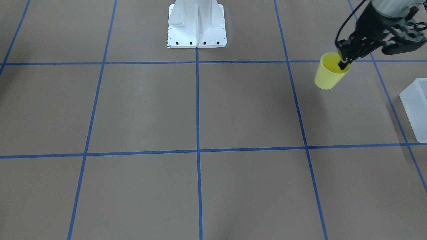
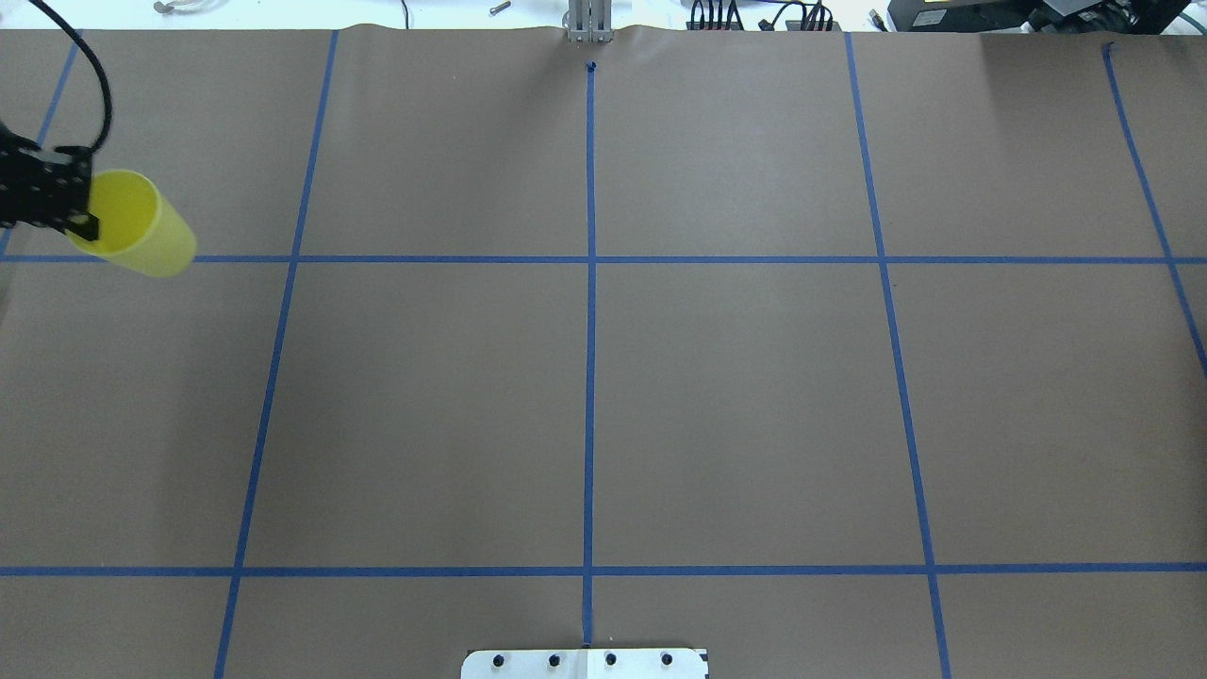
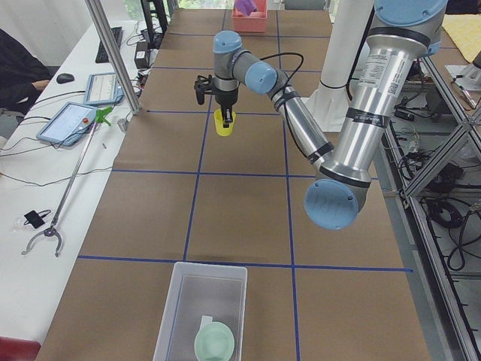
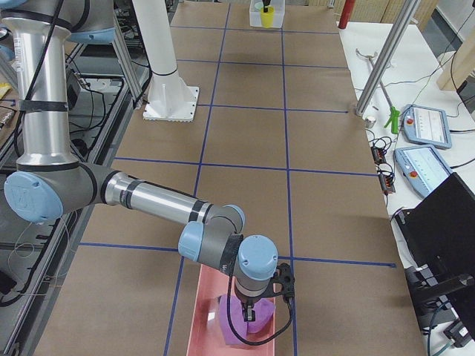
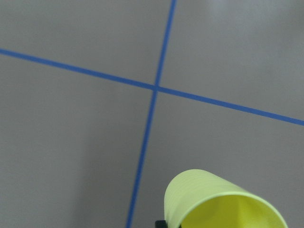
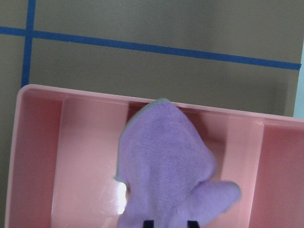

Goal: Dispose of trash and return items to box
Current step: 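Lift the yellow cup and carry it into the clear bin with the left gripper, then release the yellow cup beside the bowl and hold both arms over the bins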

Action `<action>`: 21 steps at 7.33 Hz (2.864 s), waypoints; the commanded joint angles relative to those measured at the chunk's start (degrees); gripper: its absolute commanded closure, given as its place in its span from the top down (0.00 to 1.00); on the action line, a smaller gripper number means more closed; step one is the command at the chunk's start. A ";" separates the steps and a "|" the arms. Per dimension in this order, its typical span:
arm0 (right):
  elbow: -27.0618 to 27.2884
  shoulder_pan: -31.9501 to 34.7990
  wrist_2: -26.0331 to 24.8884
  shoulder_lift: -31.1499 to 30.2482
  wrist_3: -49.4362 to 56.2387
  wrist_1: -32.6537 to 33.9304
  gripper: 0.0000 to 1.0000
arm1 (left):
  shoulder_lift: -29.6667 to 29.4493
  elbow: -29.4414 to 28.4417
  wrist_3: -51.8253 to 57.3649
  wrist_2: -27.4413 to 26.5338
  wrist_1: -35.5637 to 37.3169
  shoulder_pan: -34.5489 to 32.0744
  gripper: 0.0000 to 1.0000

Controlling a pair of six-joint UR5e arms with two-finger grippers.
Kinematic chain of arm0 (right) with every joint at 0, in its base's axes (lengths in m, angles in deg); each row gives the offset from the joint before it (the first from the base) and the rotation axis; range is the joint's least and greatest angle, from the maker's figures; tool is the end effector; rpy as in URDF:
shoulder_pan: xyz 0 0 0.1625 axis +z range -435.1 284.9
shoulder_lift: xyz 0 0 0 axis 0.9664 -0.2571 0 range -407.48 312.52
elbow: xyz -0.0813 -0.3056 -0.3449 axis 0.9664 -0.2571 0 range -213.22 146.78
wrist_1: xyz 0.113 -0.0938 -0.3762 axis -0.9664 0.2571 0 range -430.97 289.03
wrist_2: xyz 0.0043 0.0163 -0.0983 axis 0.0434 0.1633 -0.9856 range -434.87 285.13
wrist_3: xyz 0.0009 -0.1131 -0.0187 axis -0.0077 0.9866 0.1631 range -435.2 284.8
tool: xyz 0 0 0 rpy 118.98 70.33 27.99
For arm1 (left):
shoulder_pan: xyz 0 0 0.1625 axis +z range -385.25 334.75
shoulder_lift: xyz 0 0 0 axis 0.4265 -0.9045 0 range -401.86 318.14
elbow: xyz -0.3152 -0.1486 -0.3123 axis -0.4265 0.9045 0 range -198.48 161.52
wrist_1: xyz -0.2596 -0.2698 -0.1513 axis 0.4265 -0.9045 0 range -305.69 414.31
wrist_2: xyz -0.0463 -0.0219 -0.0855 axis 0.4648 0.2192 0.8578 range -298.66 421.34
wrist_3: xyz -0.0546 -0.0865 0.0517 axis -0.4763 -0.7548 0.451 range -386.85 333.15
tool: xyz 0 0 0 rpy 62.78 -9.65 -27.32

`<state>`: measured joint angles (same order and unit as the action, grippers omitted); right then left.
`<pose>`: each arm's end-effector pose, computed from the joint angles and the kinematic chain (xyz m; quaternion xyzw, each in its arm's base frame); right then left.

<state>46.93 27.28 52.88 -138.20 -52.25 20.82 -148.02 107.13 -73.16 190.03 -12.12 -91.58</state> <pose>0.1575 -0.4230 0.8102 0.0005 -0.3374 -0.0519 0.9399 0.1426 -0.4793 0.3443 0.0041 0.3950 -0.1005 0.9132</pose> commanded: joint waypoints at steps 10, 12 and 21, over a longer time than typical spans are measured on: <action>17.47 -5.78 9.36 -3.22 -23.18 -2.76 1.00 | 12.64 -49.36 51.67 5.43 -29.43 -32.37 0.00; 19.07 -6.49 9.97 -4.19 -23.30 -2.76 1.00 | 12.29 -55.10 50.44 6.13 -34.45 -32.28 0.00; 19.52 -7.20 10.07 -4.64 -23.39 -2.76 1.00 | 13.96 -57.32 37.34 11.94 -43.61 -26.66 0.00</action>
<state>66.45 20.19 62.92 -142.78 -75.64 18.06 -134.30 49.83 -35.43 201.93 -55.32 -119.00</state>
